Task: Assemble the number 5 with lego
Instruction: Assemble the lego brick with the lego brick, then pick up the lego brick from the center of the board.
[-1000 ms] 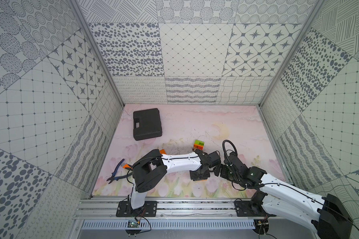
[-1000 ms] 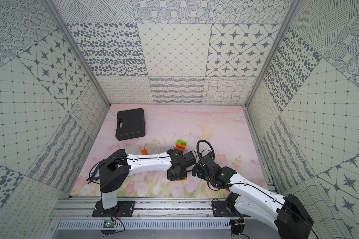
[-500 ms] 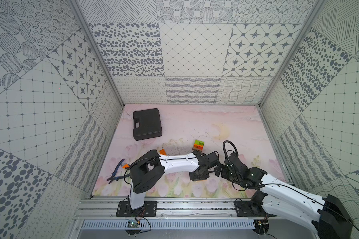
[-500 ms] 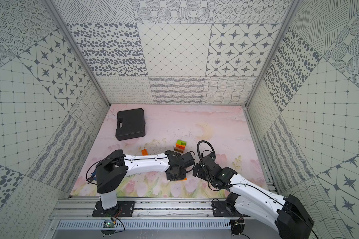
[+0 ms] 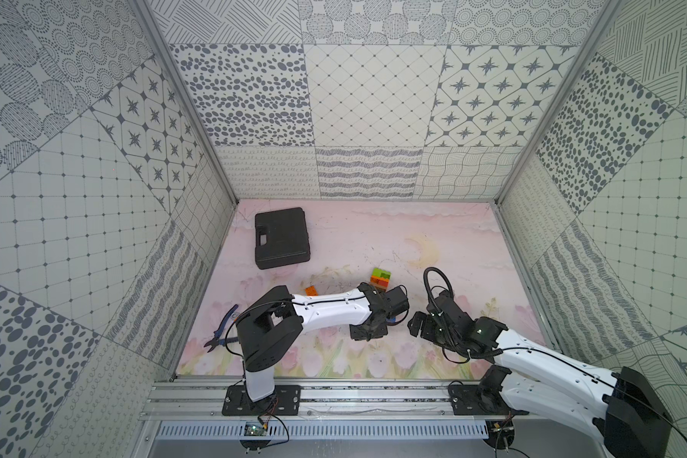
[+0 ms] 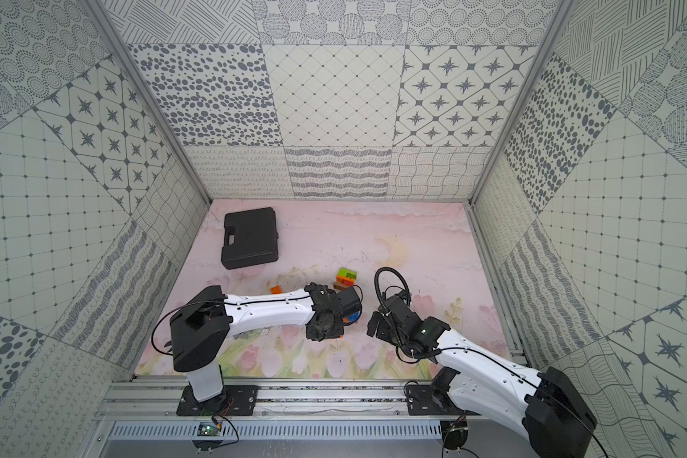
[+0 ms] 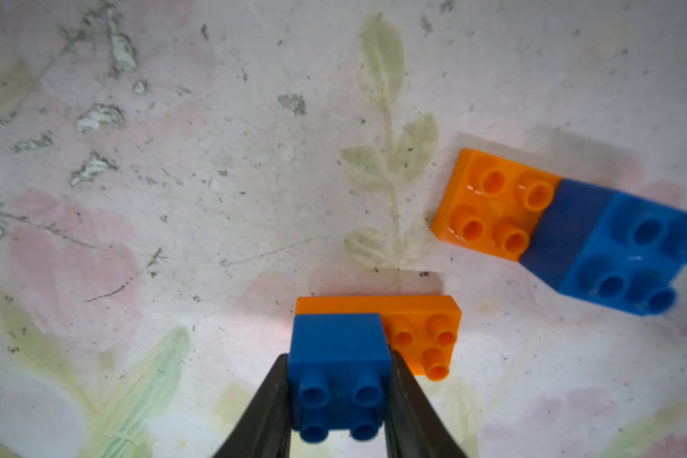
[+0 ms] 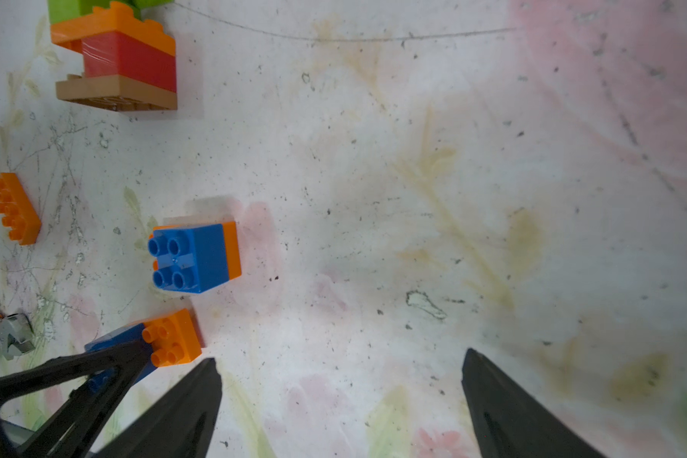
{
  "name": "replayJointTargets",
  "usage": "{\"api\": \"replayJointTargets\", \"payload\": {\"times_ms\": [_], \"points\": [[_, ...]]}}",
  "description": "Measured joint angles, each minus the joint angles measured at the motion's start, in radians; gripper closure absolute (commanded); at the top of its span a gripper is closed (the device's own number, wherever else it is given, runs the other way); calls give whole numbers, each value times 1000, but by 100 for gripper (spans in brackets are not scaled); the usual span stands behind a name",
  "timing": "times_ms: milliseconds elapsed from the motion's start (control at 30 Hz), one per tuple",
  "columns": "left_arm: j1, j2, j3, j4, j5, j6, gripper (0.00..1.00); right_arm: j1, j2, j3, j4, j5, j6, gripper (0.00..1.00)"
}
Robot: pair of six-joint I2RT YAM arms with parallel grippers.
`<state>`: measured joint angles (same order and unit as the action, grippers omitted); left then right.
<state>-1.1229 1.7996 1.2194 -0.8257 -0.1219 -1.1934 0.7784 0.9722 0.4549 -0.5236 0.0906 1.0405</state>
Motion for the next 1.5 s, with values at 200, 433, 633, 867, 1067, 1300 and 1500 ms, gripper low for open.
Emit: {"api": "replayJointTargets", "payload": {"times_ms": [200, 433, 633, 867, 1067, 1300, 1500], "points": [[7, -56, -33, 13, 1, 23, 45, 0, 29, 23, 6, -11, -1, 1], [26, -140, -83, 40, 4, 52, 41, 0, 37, 31, 26, -27, -12, 1], [166, -299, -170, 64, -1, 105, 31, 2, 66, 73, 98, -97, -77, 1], [484, -377, -240, 71, 8, 187, 26, 50, 190, 210, 153, -135, -159, 1], [679, -298, -234, 92, 50, 254, 27, 88, 283, 284, 183, -145, -189, 1], [766, -177, -187, 131, 97, 311, 35, 97, 311, 288, 188, -151, -192, 1], [791, -105, -173, 164, 143, 346, 40, 97, 312, 288, 191, -154, -192, 1]]}}
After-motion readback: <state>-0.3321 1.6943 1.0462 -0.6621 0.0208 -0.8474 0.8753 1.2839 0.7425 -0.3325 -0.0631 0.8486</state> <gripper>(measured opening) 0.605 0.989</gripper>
